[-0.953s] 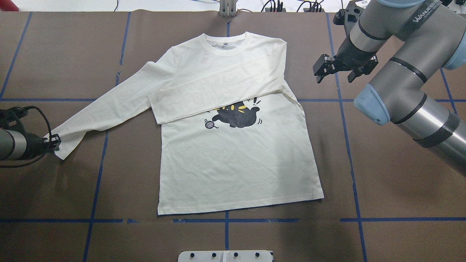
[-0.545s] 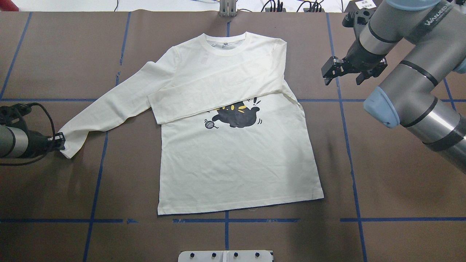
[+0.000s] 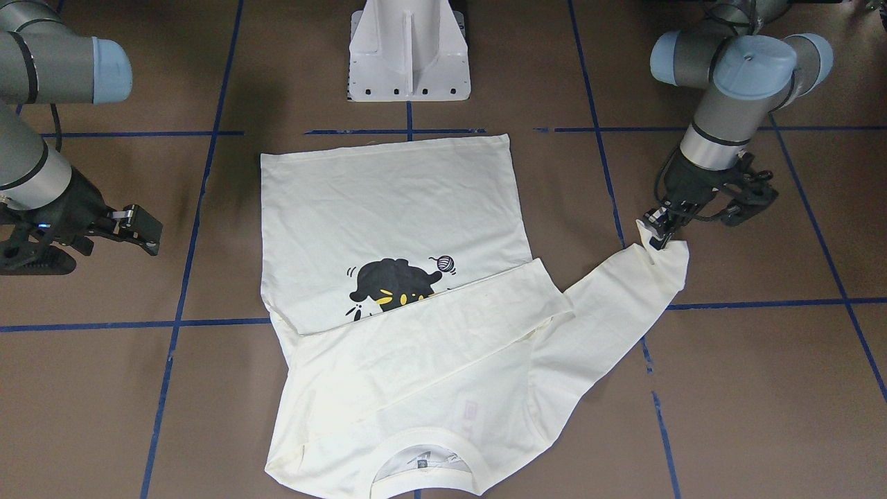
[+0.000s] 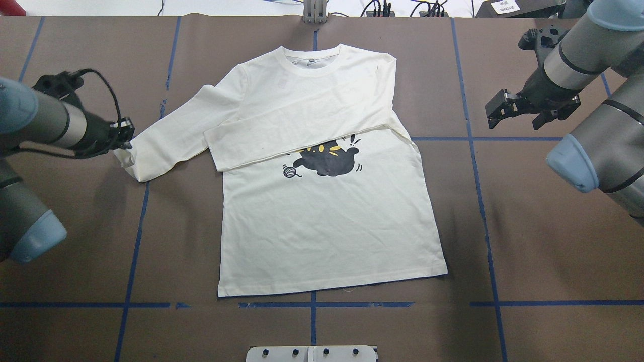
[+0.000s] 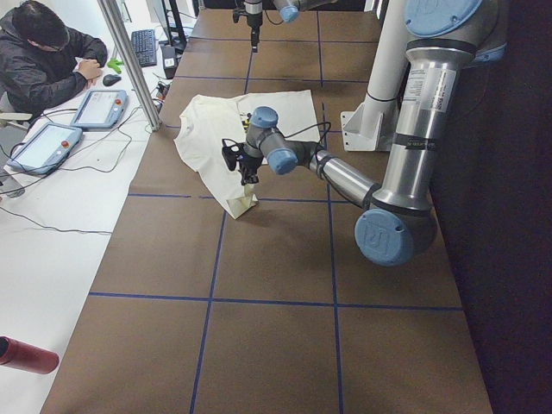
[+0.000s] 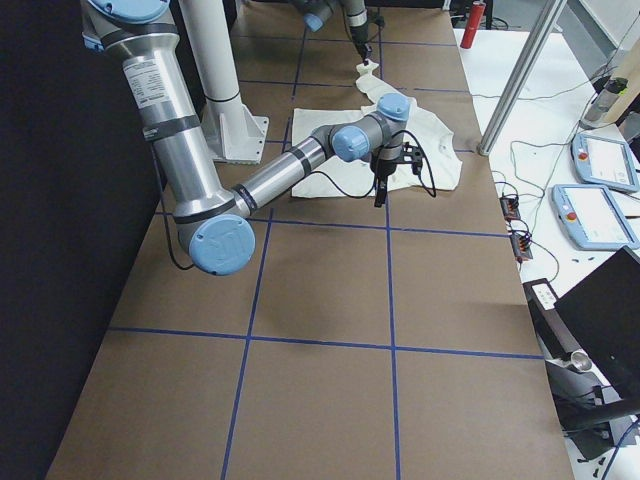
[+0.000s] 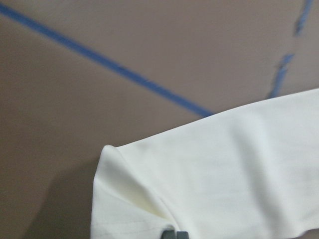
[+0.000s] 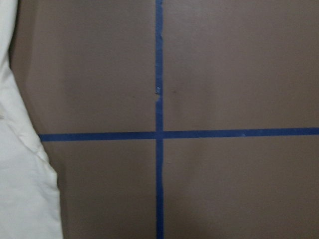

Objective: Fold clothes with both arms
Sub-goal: 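Carry the held sleeve with the left gripper across the chest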

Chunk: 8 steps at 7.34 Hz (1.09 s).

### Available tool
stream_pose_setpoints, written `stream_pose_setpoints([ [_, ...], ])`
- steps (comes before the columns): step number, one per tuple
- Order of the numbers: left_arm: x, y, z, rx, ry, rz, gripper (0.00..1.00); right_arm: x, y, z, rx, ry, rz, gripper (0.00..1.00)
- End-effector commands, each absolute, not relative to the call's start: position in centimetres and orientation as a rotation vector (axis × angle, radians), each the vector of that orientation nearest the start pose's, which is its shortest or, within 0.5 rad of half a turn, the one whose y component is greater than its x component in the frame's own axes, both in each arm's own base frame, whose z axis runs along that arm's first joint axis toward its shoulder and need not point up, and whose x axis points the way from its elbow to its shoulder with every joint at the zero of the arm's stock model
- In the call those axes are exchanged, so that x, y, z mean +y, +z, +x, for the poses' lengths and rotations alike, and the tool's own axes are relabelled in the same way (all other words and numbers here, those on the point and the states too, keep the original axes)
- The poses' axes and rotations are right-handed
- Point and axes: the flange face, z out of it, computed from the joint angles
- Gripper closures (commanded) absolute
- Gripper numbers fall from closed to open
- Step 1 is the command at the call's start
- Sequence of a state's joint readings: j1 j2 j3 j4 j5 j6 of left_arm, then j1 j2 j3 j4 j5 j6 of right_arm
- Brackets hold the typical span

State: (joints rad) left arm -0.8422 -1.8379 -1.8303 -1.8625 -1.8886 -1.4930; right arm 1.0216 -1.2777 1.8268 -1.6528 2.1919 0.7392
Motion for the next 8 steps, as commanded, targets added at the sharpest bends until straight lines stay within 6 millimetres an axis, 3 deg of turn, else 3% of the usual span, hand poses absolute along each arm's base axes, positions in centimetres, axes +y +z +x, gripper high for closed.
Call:
stream_pose_setpoints([
  [1,-54.7,23.0,33.8,0.961,-0.570,0.141,1.00,-51.1,43.5,-19.2,-0.728,0.023,-0.003,0.00],
  [2,-57.5,16.8,36.5,1.014,-0.570,0.158,1.00,-50.6,44.3,-17.8,-0.722,0.036,-0.005,0.00],
  [3,-62.0,10.3,40.9,1.038,-0.654,0.111,1.00,-50.3,44.8,-17.5,-0.717,0.039,-0.010,0.00],
  [4,-64.8,5.2,44.7,1.099,-0.698,0.084,1.00,-50.1,45.2,-17.3,-0.714,0.038,-0.014,0.00],
  [5,-65.1,4.1,49.1,1.205,-0.735,0.034,1.00,-50.1,45.3,-17.3,-0.712,0.039,-0.017,0.00],
  [8,-61.2,5.9,58.0,1.235,-0.741,0.004,1.00,-50.2,45.3,-17.4,-0.711,0.041,-0.019,0.00],
])
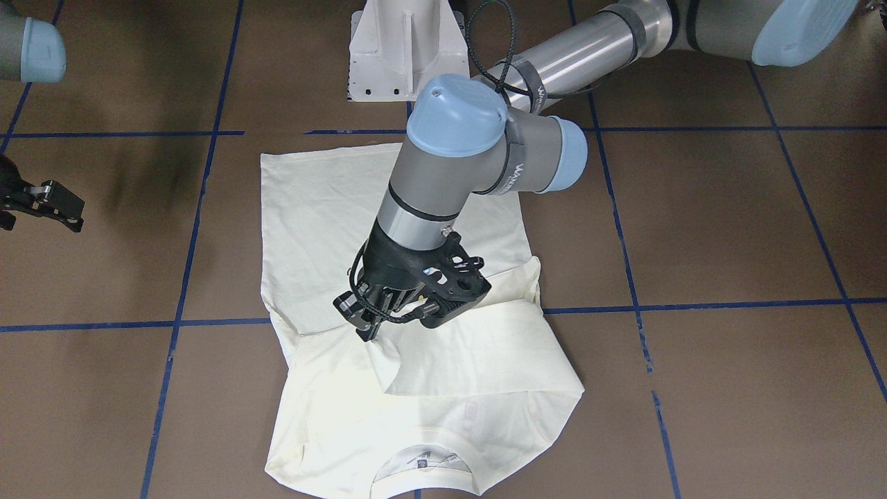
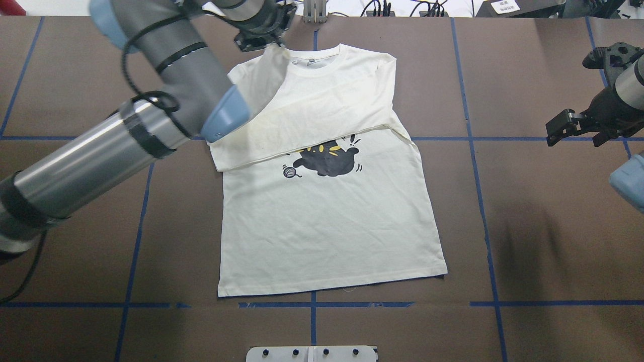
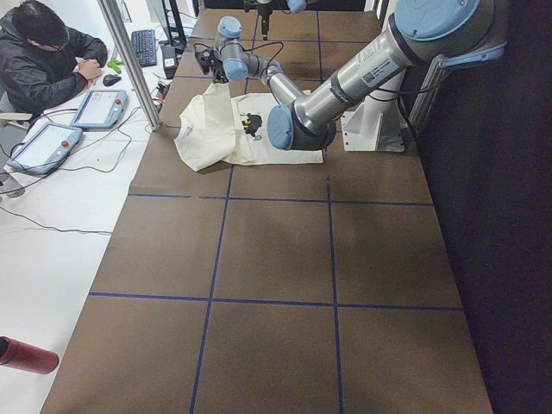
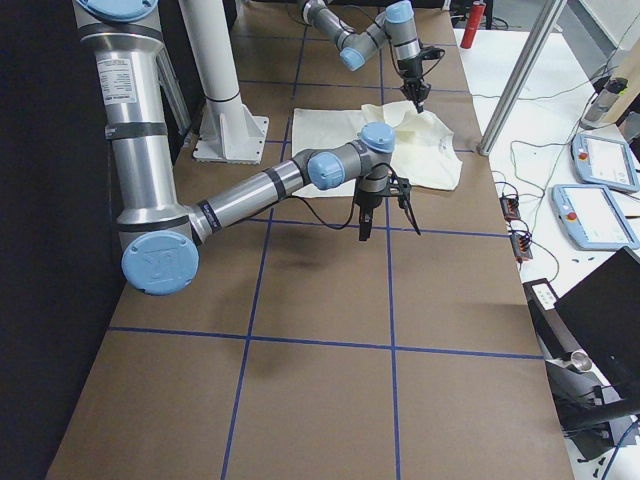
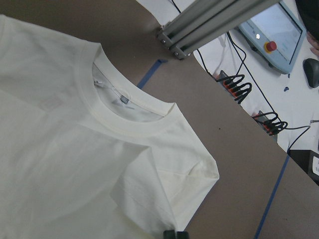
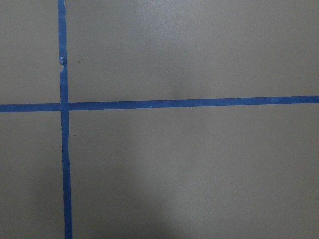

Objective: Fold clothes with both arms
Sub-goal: 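Carry the held sleeve with the left gripper across the chest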

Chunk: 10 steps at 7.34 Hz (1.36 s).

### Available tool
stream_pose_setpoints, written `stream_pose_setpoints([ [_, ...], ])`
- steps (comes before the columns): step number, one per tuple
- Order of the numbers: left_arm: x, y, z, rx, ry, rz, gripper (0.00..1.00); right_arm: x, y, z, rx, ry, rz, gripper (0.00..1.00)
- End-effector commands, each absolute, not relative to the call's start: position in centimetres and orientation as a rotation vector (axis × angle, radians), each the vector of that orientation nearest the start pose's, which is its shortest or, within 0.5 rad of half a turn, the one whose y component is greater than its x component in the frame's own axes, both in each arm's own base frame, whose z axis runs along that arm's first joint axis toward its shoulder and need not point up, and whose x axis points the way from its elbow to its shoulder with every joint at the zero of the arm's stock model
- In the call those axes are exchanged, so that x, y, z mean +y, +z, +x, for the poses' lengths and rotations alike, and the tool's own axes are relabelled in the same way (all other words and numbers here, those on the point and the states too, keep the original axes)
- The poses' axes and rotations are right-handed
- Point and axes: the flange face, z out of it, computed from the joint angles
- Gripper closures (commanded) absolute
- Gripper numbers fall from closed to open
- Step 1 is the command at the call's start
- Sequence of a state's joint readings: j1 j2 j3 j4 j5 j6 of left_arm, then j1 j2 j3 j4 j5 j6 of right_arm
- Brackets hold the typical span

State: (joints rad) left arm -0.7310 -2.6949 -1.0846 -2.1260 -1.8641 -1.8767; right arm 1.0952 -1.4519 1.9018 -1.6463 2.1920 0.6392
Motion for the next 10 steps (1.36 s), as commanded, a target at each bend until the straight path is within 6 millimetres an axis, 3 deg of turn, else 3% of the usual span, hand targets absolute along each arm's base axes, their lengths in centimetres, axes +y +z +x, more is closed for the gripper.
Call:
stream_pose_setpoints([
  [1,-61.1,6.2,60.8,1.246,-0.777,0.012,1.00,-50.2,45.3,-17.4,-0.711,0.041,-0.019,0.00],
  [2,-59.8,5.1,65.5,1.285,-0.856,0.005,1.00,-50.2,45.5,-17.4,-0.711,0.042,-0.020,0.00],
  [3,-57.4,4.7,68.5,1.358,-0.823,0.031,0.17,-50.2,45.3,-17.4,-0.712,0.041,-0.018,0.00],
  [4,-56.0,4.2,69.3,1.388,-0.749,0.063,0.00,-50.4,45.1,-17.6,-0.714,0.041,-0.015,0.00],
  [5,-56.0,4.7,69.2,1.384,-0.741,0.068,0.00,-50.4,45.0,-17.8,-0.714,0.041,-0.015,0.00],
  [7,-54.7,8.3,66.6,1.389,-0.635,0.140,0.00,-50.4,43.9,-17.8,-0.733,0.043,-0.008,0.00],
  [8,-54.7,8.9,66.4,1.340,-0.617,0.141,0.00,-50.0,43.3,-18.2,-0.783,0.032,-0.038,0.00],
  [9,-54.9,8.4,65.3,1.305,-0.575,0.139,0.00,-49.5,42.3,-18.5,-0.803,0.033,-0.040,0.00],
  [10,-54.5,9.9,63.3,1.234,-0.512,0.090,0.00,-48.2,40.7,-20.5,-0.816,0.051,-0.061,0.00],
])
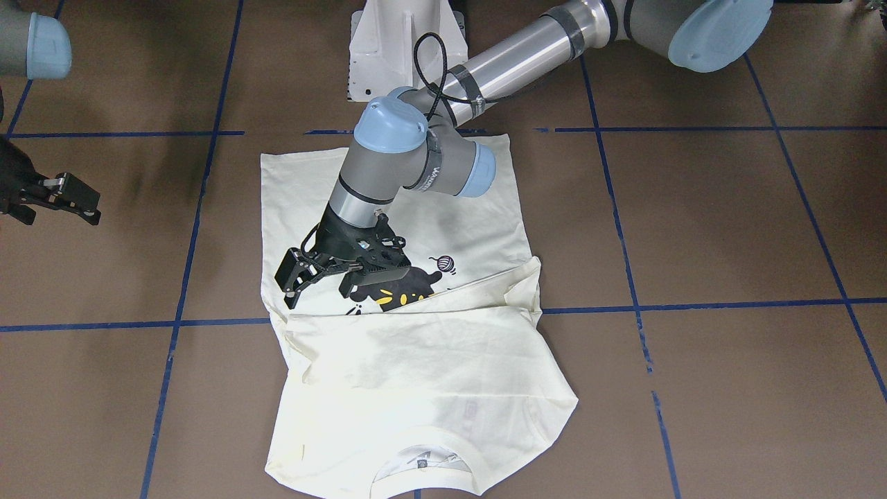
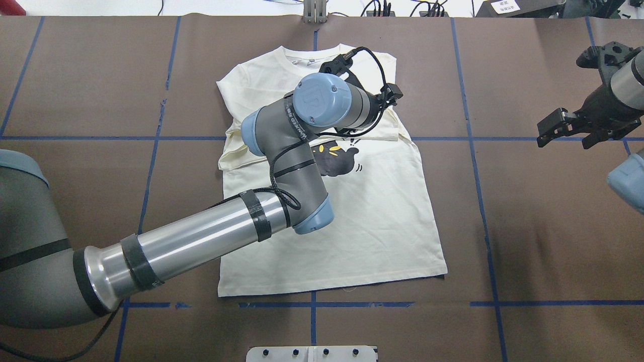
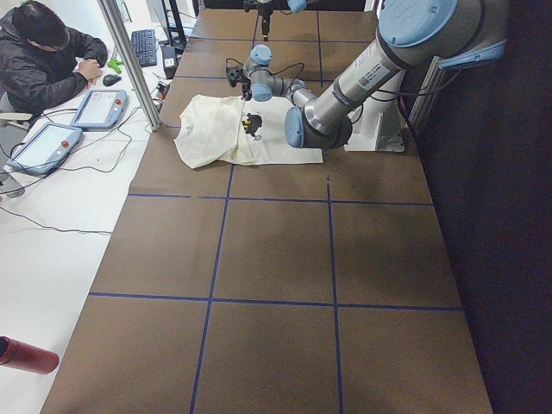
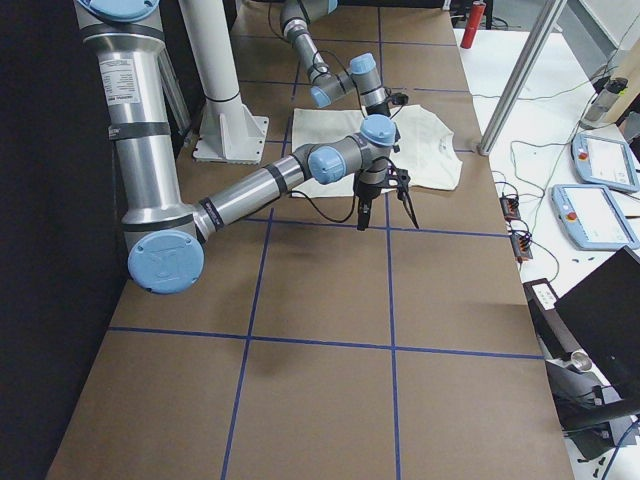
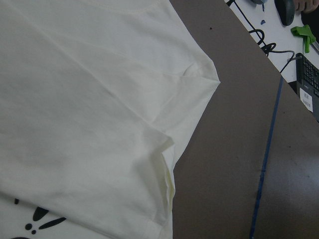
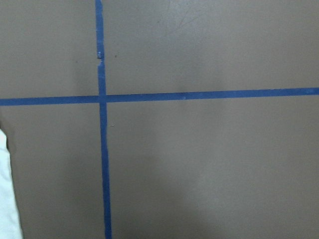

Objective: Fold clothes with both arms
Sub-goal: 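Release the sleeve with the left gripper while the right gripper moves to the hem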

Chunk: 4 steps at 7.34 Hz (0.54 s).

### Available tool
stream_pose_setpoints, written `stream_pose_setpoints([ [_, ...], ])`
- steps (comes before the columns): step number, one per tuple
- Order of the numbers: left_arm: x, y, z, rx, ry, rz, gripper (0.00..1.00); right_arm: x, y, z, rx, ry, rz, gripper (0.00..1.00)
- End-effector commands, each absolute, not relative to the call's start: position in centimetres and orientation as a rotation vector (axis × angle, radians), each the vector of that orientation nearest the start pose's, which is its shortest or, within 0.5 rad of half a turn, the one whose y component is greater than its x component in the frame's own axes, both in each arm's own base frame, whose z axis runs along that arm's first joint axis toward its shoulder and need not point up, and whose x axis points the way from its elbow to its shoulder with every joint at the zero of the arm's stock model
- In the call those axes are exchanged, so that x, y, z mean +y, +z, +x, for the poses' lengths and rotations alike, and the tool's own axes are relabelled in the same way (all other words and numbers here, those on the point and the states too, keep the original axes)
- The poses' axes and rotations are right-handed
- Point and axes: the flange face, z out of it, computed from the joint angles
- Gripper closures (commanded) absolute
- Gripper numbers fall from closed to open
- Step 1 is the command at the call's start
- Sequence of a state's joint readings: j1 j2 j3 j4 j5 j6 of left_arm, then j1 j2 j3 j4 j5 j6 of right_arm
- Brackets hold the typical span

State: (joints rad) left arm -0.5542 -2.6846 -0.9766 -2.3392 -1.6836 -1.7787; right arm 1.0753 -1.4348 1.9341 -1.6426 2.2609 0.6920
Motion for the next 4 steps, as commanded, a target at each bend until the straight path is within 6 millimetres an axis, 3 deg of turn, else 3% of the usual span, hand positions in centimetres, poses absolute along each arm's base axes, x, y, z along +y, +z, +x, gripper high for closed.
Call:
stream_pose_setpoints([
  [1,-52.7,13.1,59.6,1.185,-0.442,0.114,0.00,-46.7,39.3,-23.1,-0.836,0.063,-0.057,0.00],
  [2,-50.0,15.7,54.1,1.144,-0.360,0.172,0.00,-45.1,38.5,-26.4,-0.868,0.108,-0.014,0.00],
  [3,-47.5,16.4,48.3,1.079,-0.272,0.198,0.00,-42.8,37.9,-30.3,-0.880,0.142,-0.008,0.00],
  [4,-45.2,16.7,43.4,1.028,-0.196,0.230,0.00,-39.2,37.3,-35.3,-0.842,0.143,0.013,0.00],
])
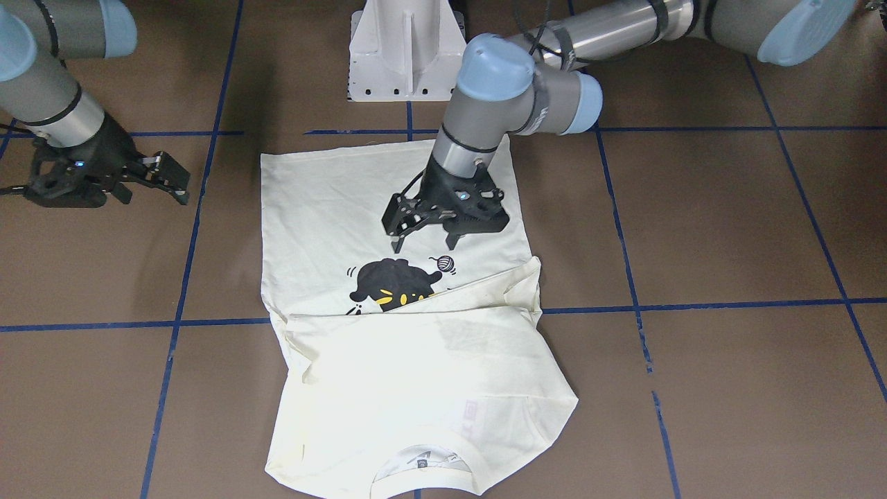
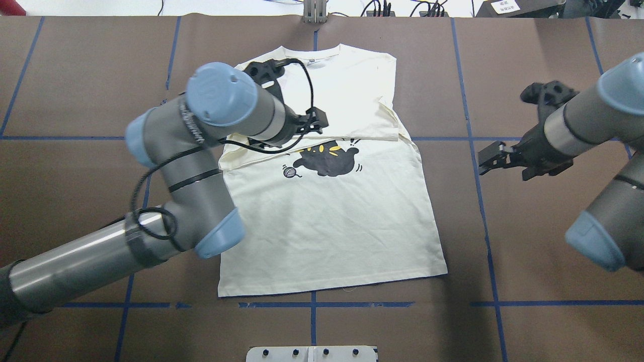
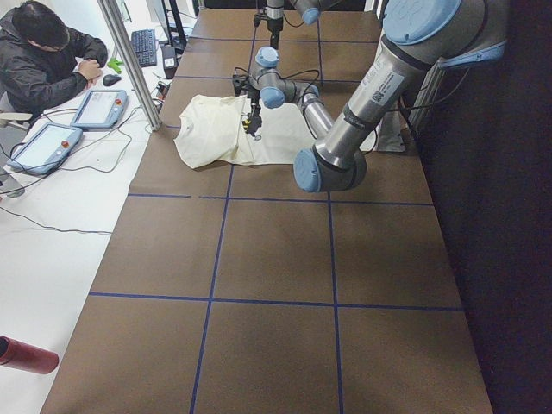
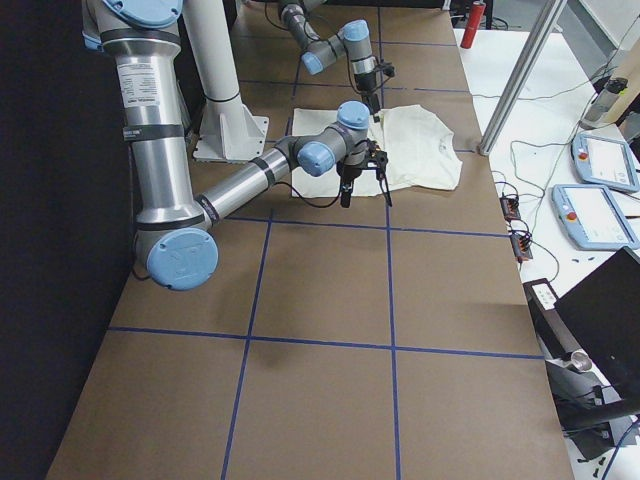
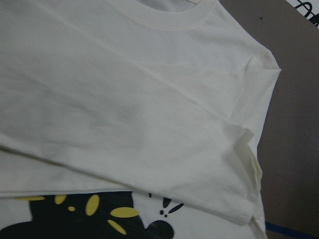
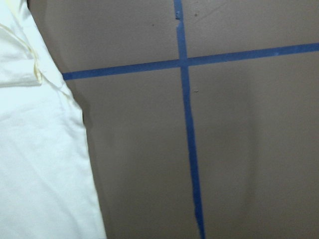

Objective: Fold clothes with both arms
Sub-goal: 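Release the sleeve with the left gripper while the right gripper moves to the hem, then move the left gripper down to the hem corner nearest the robot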

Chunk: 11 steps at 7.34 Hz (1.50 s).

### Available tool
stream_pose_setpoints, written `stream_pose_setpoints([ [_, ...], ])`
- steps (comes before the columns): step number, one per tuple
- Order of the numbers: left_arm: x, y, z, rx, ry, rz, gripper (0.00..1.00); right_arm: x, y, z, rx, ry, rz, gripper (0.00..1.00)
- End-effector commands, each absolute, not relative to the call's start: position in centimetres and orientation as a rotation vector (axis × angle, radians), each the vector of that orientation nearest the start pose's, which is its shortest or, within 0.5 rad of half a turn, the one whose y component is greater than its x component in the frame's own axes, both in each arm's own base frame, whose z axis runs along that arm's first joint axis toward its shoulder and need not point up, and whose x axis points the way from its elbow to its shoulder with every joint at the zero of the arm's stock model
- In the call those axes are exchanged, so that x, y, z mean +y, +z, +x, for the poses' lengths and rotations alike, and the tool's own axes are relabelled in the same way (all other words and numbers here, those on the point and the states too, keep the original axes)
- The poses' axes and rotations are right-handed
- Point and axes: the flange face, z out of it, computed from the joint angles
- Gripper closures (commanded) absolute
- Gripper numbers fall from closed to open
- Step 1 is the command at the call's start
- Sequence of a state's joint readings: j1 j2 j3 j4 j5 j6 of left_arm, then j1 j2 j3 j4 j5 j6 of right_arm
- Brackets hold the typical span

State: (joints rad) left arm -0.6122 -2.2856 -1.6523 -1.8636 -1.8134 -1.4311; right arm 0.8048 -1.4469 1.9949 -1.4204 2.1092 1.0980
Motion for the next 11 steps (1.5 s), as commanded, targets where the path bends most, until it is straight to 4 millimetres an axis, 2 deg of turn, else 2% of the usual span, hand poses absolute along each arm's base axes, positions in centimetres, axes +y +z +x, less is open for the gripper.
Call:
stream_pose_setpoints([
  [1,-43.5,17.6,39.9,1.008,-0.158,0.257,0.00,-35.4,37.1,-39.9,-0.818,0.146,0.018,0.00],
  [2,-42.5,18.6,38.3,1.004,-0.151,0.263,0.00,-33.1,36.7,-42.1,-0.832,0.141,0.025,0.00],
  [4,-42.3,18.5,38.0,1.008,-0.152,0.265,0.00,-29.3,37.3,-45.1,-0.813,0.132,0.015,0.00],
  [6,-42.2,18.5,38.0,1.009,-0.154,0.262,0.00,-28.4,39.1,-46.3,-0.776,0.116,-0.005,0.00],
  [8,-41.8,17.9,37.4,1.015,-0.152,0.264,0.00,-28.2,39.4,-46.4,-0.770,0.111,-0.016,0.00],
  [9,-41.8,17.9,37.4,1.017,-0.153,0.264,0.00,-28.3,39.5,-46.3,-0.767,0.112,-0.018,0.05],
  [10,-41.7,17.9,37.5,1.017,-0.151,0.263,0.00,-28.3,39.5,-46.3,-0.767,0.110,-0.017,0.26],
  [11,-41.8,17.9,37.4,1.017,-0.153,0.264,0.00,-28.1,39.4,-46.3,-0.775,0.103,-0.035,0.42],
])
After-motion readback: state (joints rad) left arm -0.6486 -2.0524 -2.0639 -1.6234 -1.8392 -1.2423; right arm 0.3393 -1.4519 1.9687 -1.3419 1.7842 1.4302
